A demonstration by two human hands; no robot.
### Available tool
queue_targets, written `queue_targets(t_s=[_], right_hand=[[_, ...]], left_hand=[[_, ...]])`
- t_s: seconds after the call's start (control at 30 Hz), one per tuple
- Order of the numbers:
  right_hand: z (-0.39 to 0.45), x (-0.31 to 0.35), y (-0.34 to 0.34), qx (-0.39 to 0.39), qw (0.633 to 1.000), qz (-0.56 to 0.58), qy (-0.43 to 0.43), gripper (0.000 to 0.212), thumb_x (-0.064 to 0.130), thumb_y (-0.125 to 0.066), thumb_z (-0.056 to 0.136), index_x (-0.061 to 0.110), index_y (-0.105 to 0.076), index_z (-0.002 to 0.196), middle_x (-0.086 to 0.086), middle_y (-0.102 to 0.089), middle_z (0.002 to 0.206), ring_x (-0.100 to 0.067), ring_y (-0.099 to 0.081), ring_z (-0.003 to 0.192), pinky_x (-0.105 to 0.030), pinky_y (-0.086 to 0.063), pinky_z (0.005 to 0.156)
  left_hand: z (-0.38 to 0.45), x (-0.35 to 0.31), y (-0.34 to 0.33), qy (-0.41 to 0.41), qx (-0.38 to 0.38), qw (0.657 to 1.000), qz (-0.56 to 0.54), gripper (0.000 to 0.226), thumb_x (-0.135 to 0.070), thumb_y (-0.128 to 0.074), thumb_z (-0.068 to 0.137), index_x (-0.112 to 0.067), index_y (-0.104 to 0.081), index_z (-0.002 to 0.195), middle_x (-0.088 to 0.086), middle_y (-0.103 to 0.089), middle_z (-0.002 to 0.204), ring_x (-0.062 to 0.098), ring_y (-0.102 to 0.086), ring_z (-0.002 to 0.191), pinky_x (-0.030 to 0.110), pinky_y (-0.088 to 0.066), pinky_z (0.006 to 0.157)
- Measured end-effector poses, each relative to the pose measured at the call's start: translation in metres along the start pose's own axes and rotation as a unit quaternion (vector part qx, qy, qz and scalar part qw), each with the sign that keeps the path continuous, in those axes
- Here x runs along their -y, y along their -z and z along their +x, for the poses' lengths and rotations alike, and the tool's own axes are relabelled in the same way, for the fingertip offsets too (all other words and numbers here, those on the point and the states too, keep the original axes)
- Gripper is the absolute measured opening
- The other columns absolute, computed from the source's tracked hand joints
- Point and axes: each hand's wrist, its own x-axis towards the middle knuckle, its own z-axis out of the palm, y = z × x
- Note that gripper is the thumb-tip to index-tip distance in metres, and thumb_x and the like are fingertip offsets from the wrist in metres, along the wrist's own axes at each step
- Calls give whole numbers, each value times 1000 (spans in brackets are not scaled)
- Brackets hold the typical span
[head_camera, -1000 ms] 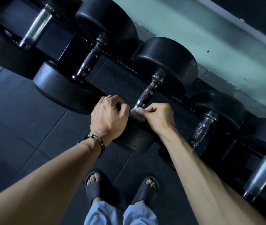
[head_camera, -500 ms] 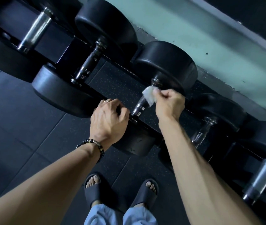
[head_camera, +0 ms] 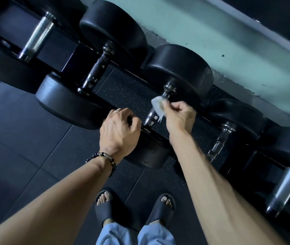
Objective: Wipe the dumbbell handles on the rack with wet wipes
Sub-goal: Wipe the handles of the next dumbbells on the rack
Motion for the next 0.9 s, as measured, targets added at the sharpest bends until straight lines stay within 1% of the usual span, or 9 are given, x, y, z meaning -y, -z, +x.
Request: queue_targets(t_s=[0.13,0.23,0.3,0.37,0.43,0.57,0.67,0.77,0.9], right_hand=[[-13,-21,8,68,996,-7,-59,13,15,-76,87,23,-68,82,-4,-72,95,-25,-72,93,-43,-61,84],[3,-17,-1,43,997,6,-59,14,26,-72,87,24,-71,101,-10,-68,117,-26,-68,104,-42,-59,90],[21,-7,-10,43,993,74,-79,7,28,-69,81,27,-77,81,-9,-72,110,-26,-68,104,-43,-56,95],[25,-5,-13,56,990,88,-93,32,20,-64,86,36,-75,61,-6,-74,101,-27,-68,103,-45,-56,96],[13,-14,-4,95,989,52,-102,42,15,-60,93,39,-75,63,-9,-74,105,-26,-68,102,-50,-54,98],[7,-13,15,205,970,60,-116,38,-2,-56,91,19,-78,69,-6,-77,87,-23,-70,89,-52,-55,96],[30,5,4,166,970,138,-113,39,-9,-45,90,13,-76,83,-10,-76,101,-23,-71,99,-42,-57,95],[18,-10,3,161,980,64,-94,33,9,-56,84,32,-79,80,-8,-71,117,-26,-66,112,-47,-50,105],[6,-12,23,244,954,107,-135,28,4,-53,93,11,-74,75,-13,-74,85,-26,-69,85,-36,-60,78]], left_hand=[[-1,0,0,6,-1,1000,-8,28,-36,-37,80,-21,-61,75,-8,-59,84,15,-51,91,37,-45,80],[-1,1,0,7,1,1000,-4,28,-36,-38,80,-20,-60,74,-8,-58,82,15,-50,90,37,-45,79],[0,1,0,6,3,1000,-3,28,-36,-38,80,-19,-58,72,-7,-58,80,17,-51,89,38,-45,79],[0,2,0,7,4,1000,-3,28,-37,-37,79,-20,-58,73,-7,-58,80,18,-51,88,38,-45,79],[0,1,0,8,6,1000,-9,28,-37,-37,79,-21,-59,73,-7,-60,82,17,-52,89,38,-46,80],[0,2,0,10,5,1000,-12,26,-37,-37,79,-23,-58,72,-9,-59,81,16,-52,89,36,-44,79],[0,2,-1,3,7,1000,-9,24,-37,-37,79,-24,-55,71,-9,-58,79,17,-52,88,36,-43,77],[0,2,-1,3,4,1000,-10,29,-41,-34,78,-24,-57,72,-9,-59,80,16,-52,88,37,-45,79],[0,2,0,1,4,1000,-11,33,-42,-32,78,-22,-59,73,-9,-60,81,14,-51,88,36,-45,79]])
